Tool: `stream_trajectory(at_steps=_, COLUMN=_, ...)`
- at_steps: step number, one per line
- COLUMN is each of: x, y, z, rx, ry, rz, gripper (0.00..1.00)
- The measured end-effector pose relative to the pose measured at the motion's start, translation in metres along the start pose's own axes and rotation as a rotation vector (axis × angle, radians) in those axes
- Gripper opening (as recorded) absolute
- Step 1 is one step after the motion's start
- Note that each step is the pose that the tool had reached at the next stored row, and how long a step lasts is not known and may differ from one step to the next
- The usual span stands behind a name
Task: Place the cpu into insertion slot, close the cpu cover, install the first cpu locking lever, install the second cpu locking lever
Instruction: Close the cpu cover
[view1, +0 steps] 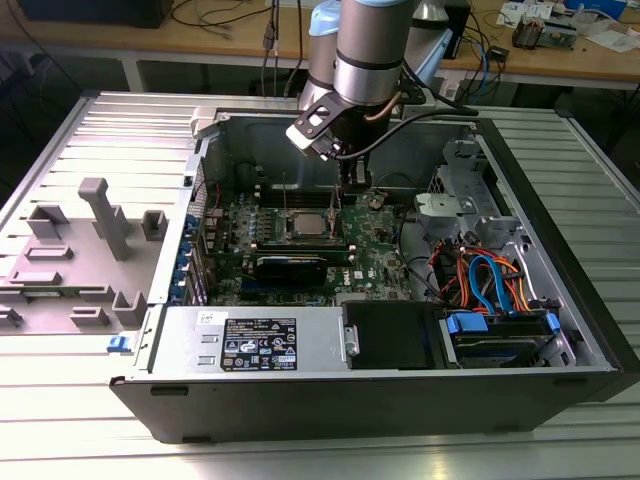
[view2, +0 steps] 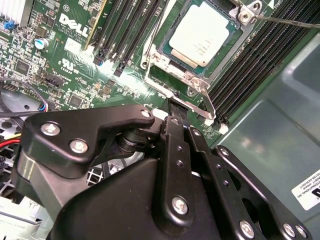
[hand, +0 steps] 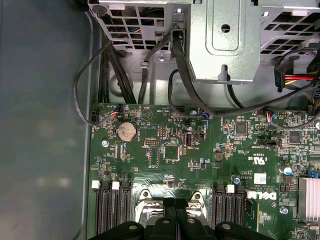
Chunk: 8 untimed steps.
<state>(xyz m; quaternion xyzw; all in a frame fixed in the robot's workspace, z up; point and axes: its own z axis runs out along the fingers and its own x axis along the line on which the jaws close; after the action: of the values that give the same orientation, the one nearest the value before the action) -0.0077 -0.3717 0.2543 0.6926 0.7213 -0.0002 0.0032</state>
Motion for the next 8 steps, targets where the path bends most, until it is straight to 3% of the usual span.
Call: stream_trajectory(at_steps=8, x=0.0001, y=-0.0029, z=0.0000, rx=0.0000, ry=-0.0001, rz=0.000, gripper=0.11)
